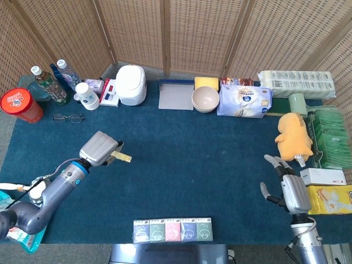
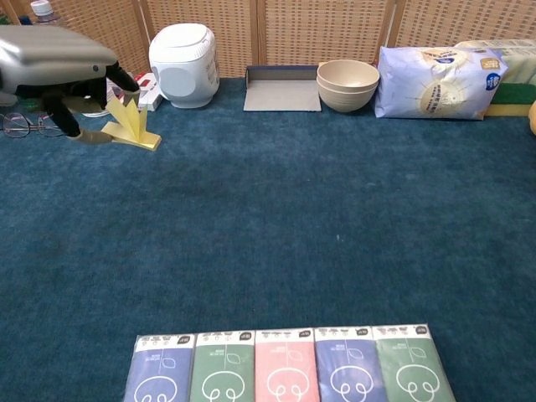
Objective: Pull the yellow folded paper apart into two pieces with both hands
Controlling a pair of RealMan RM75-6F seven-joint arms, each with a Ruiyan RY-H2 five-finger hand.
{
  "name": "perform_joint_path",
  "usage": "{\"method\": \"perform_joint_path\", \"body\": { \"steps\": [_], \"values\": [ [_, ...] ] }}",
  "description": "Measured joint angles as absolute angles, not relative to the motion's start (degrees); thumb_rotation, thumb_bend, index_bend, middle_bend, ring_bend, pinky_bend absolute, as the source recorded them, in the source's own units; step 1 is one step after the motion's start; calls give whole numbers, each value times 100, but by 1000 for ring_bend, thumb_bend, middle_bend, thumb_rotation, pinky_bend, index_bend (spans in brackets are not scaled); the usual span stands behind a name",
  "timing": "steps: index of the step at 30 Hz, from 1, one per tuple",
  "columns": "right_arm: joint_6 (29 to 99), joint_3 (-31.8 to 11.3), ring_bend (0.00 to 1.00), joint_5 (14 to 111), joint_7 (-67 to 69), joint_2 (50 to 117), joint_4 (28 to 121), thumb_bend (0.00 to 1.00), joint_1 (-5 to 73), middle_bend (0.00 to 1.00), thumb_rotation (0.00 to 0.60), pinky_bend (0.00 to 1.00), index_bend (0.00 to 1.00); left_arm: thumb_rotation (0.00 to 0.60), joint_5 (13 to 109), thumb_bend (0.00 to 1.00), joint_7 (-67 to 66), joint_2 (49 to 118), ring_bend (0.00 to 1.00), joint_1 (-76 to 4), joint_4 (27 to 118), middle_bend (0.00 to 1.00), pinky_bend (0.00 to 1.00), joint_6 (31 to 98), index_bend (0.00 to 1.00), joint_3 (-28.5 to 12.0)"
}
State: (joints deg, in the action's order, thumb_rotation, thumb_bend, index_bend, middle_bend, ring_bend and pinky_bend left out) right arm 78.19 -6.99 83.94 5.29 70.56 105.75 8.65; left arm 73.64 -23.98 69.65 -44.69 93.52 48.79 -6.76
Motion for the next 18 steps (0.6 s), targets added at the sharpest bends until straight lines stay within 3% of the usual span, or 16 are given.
{"method": "perform_joint_path", "body": {
  "steps": [13, 16, 18],
  "values": [
    [6862, -715, 133, 8655, 2027, 7913, 10290, 443, 1664, 223, 600, 228, 124, 600, 8725, 375, -1424, 6884, 1000, -5125, 9004, 951, 907, 4527, 605, -681],
    [6676, -742, 195, 8641, 2271, 8140, 10124, 443, 1856, 285, 600, 272, 124, 600, 8882, 375, -1299, 7007, 1000, -5245, 8894, 951, 907, 4518, 605, -659],
    [6600, -776, 291, 8626, 2402, 8262, 10017, 444, 1964, 365, 600, 343, 128, 600, 8971, 375, -1280, 7055, 1000, -5309, 8845, 951, 907, 4514, 605, -648]
  ]
}}
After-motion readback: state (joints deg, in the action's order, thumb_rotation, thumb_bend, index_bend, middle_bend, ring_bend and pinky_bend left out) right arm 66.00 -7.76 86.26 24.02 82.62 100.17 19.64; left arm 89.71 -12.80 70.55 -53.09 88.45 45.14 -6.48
